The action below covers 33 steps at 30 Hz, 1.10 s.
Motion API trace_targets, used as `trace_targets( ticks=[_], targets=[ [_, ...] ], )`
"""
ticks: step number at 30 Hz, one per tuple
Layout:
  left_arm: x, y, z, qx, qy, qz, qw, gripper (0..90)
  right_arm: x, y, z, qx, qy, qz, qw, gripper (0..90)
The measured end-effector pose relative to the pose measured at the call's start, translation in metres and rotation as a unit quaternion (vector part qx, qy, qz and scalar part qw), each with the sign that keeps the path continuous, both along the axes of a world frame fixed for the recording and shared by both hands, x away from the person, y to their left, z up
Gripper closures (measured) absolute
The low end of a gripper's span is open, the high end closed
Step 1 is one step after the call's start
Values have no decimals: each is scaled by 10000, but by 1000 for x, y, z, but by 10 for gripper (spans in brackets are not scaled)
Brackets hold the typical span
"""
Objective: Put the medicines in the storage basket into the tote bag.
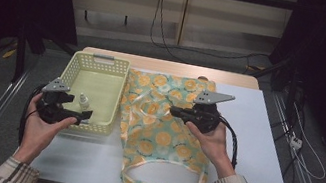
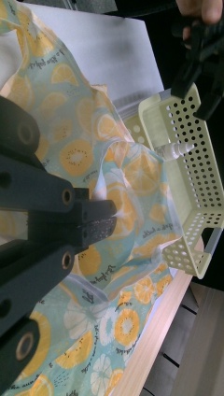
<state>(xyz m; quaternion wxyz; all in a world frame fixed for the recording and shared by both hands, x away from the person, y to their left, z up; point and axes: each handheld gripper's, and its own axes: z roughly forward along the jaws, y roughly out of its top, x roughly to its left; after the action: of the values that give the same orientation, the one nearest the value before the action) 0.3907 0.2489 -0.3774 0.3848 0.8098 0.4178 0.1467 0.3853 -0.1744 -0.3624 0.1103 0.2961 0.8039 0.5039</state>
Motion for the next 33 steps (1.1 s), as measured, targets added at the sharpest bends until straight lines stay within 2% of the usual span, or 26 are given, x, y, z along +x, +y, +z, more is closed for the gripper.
trace_targets(
  ticks=[1,2,4,5,6,9,10,11,12,17,23,25,26,29,32,33],
  targets=[
    [4,1,0,92,44,33,9999,103,0,0,0,-11,-3,4,10000,900],
    [8,2,-1,128,-10,124,9998,128,0,1,0,-12,-2,2,10000,900],
    [18,6,-4,93,7,288,9995,159,0,1,0,-12,9,17,10000,900],
    [23,8,-5,109,131,298,9994,146,0,1,0,-17,12,18,10000,900],
    [27,8,-7,118,173,363,9991,148,0,1,0,-14,10,21,10000,900],
    [38,9,-11,288,352,448,9980,189,1,2,-1,-16,12,23,10000,900],
    [42,9,-12,324,471,445,9974,204,1,2,-1,-30,13,32,10000,900],
    [45,8,-13,382,473,485,9970,225,1,2,-1,-36,20,35,10000,900],
    [48,8,-14,388,535,478,9967,243,1,2,-2,-37,18,37,10000,900],
    [61,5,-15,760,667,472,9938,277,1,2,-2,-59,34,40,10000,900],
    [70,1,-24,844,918,383,9915,349,1,2,-2,-67,32,26,10000,900],
    [72,-1,-27,950,917,402,9904,358,1,2,-2,-83,29,20,10000,900],
    [73,-2,-28,990,984,356,9896,420,1,3,-2,-93,36,24,9999,900],
    [77,-3,-27,1069,1059,305,9881,434,1,3,-3,-91,46,30,9999,900],
    [82,-5,-29,1272,1251,258,9836,492,1,4,-3,-97,47,35,9999,900],
    [83,-5,-29,1296,1272,208,9831,516,1,3,-3,-96,46,34,9999,900]
  ],
)
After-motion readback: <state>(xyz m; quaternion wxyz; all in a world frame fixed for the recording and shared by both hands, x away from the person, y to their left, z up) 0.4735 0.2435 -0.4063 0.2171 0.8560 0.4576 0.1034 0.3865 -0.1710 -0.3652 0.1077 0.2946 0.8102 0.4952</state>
